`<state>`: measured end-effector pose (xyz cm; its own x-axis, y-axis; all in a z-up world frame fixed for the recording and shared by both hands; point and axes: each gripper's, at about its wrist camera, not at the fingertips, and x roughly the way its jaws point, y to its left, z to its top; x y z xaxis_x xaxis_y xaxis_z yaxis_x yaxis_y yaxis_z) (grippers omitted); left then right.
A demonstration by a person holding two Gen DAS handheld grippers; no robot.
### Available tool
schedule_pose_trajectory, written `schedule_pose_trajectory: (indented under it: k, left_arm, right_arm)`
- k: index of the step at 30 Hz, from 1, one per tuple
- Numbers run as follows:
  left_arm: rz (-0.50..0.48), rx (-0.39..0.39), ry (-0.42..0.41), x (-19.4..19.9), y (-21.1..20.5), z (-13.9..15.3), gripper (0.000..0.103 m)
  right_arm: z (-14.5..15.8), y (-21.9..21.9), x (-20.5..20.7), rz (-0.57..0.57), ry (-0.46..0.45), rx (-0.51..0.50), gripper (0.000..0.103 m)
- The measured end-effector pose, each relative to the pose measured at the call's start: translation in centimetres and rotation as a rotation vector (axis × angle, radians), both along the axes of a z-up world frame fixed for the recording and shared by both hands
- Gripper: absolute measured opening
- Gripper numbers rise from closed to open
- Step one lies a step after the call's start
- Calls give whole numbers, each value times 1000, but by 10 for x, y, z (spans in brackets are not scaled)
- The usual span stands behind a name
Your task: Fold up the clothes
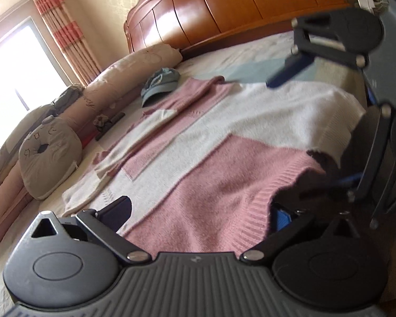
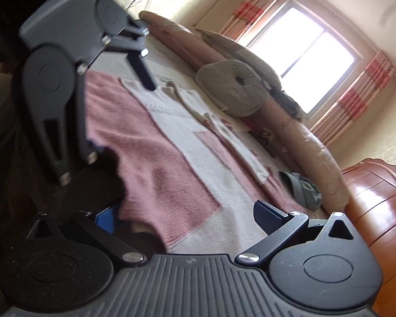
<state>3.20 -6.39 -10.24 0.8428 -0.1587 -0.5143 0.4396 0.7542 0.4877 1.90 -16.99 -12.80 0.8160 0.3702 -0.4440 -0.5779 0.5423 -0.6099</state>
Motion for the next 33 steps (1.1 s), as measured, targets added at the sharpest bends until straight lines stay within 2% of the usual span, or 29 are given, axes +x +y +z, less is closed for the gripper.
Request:
schedule_pose_trajectory:
  k: [5,9,13,22,28,33]
  left_arm:
    - [-6,5,5,-1,-1,3,102]
    - [-30,-3,22,-10,2,1,102]
    - [-28,29,-13,-12,0,-6,102]
    - [137,229,-146,1,4,-30,102]
    - [199,268,-146,-4,31,-34,102]
    - [225,320,-167,-6,39,-34,102]
  right_arm:
    - [-13,12,9,-36,-71,-32,103]
    - [-7,15,15,-111,-153,-38,103]
    - [4,13,15,-124,-196,-8,103]
    - [7,8,18,-142,-185,9,103]
    - [-15,3,32,-202,-133,-73,103]
    - [-19,-3,38,-262,-140,-113,103]
